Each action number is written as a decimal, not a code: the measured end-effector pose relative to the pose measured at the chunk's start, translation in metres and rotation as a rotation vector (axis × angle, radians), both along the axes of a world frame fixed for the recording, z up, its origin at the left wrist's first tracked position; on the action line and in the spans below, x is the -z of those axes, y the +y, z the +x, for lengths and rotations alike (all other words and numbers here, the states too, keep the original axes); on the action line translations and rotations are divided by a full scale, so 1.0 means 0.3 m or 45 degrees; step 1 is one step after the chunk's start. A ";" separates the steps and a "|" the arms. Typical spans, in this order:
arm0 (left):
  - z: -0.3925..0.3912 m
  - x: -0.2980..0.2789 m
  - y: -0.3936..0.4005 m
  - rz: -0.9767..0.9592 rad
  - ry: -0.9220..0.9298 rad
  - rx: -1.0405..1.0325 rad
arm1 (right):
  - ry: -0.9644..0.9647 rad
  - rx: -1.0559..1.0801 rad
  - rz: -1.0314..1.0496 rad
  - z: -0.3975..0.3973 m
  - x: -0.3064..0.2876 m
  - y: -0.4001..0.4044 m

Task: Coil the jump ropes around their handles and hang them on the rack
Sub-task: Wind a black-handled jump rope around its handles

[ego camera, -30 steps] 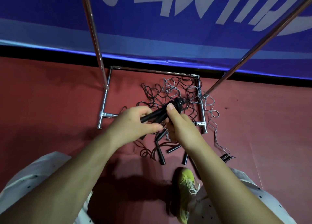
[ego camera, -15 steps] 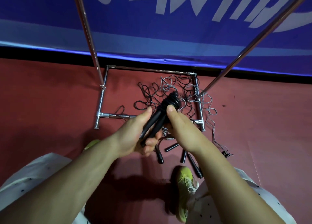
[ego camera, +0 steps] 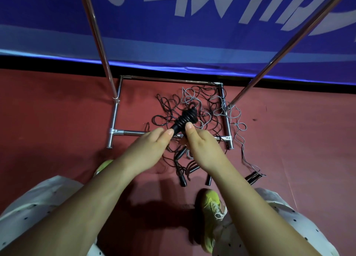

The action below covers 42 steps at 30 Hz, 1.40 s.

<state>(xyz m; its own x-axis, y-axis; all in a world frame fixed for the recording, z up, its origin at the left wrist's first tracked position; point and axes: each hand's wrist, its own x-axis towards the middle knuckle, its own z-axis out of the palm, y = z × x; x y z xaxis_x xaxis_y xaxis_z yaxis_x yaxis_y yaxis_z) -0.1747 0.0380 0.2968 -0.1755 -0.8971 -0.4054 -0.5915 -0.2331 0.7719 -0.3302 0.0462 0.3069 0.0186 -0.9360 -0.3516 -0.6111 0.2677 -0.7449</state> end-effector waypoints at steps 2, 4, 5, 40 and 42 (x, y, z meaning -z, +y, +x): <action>0.005 -0.003 -0.004 0.015 -0.007 0.024 | -0.078 0.022 0.031 -0.001 -0.006 0.001; 0.010 0.004 -0.010 0.007 -0.006 0.058 | -0.091 0.038 0.076 0.000 -0.014 0.000; 0.013 0.013 -0.015 0.016 0.005 0.071 | -0.091 0.034 0.086 0.001 -0.013 -0.003; 0.011 0.000 -0.012 0.191 0.439 -0.165 | -0.364 -0.043 0.185 -0.019 -0.010 -0.011; 0.024 0.012 -0.019 0.147 0.375 -0.134 | -0.448 -0.035 0.262 -0.020 0.004 -0.009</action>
<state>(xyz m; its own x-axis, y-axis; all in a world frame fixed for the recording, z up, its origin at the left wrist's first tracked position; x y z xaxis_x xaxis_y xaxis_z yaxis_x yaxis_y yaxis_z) -0.1675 0.0323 0.2931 -0.2087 -0.8676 -0.4514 -0.3151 -0.3773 0.8708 -0.3363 0.0434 0.3055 0.1950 -0.8443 -0.4992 -0.3371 0.4202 -0.8425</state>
